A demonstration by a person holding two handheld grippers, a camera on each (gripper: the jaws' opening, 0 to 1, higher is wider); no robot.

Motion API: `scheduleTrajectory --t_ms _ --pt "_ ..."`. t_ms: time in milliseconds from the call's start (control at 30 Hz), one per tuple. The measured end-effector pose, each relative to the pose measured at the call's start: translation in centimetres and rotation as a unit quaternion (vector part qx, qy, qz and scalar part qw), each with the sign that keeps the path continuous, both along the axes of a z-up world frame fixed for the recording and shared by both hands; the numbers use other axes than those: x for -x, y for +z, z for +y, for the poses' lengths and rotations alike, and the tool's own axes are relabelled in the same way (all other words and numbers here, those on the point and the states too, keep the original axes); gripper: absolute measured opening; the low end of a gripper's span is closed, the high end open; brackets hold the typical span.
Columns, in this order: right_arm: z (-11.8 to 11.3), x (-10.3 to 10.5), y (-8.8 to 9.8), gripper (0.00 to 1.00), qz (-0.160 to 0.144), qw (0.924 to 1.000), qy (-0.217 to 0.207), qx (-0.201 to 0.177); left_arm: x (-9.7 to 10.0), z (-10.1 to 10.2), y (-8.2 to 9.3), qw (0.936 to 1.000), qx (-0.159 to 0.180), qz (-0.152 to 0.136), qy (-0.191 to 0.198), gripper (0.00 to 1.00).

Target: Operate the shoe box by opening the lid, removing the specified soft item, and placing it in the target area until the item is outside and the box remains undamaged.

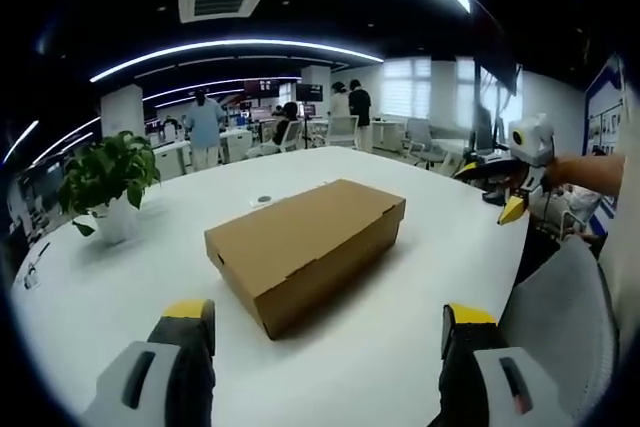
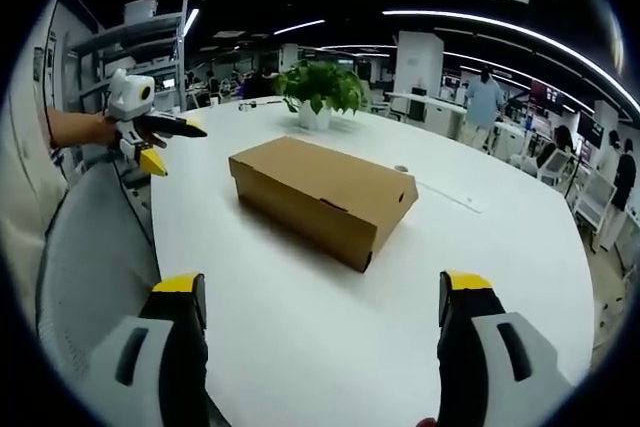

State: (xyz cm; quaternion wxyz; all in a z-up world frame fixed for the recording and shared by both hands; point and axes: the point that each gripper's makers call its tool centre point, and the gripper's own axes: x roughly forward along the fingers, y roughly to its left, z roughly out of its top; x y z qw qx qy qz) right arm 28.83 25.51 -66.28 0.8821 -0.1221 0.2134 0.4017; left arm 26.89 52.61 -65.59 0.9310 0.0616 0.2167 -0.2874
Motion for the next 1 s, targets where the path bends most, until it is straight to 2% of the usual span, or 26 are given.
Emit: scheduleTrajectory --t_ms 433,700,900,1000 --pt "0.8 -2.5 -1.9 0.85 0.001 0.9991 0.04 0.015 -2.2 1.3 -2.0 0.9992 -0.009 0.003 0.04 0.89" --pt "2.2 -4.4 -2.6 0.81 -0.003 0.9983 0.057 0.012 -3.3 1.2 -2.8 0.9981 -0.005 0.0 0.061 0.86" --pt "3.3 -5.7 -3.2 0.74 -0.004 0.998 0.063 0.01 -4.1 1.0 -3.3 0.997 0.002 0.01 0.077 0.83" --pt "3.7 -6.6 -3.9 0.7 0.0 0.9974 0.068 0.023 -4.7 1.2 -3.6 0.996 -0.003 0.012 0.088 0.81"
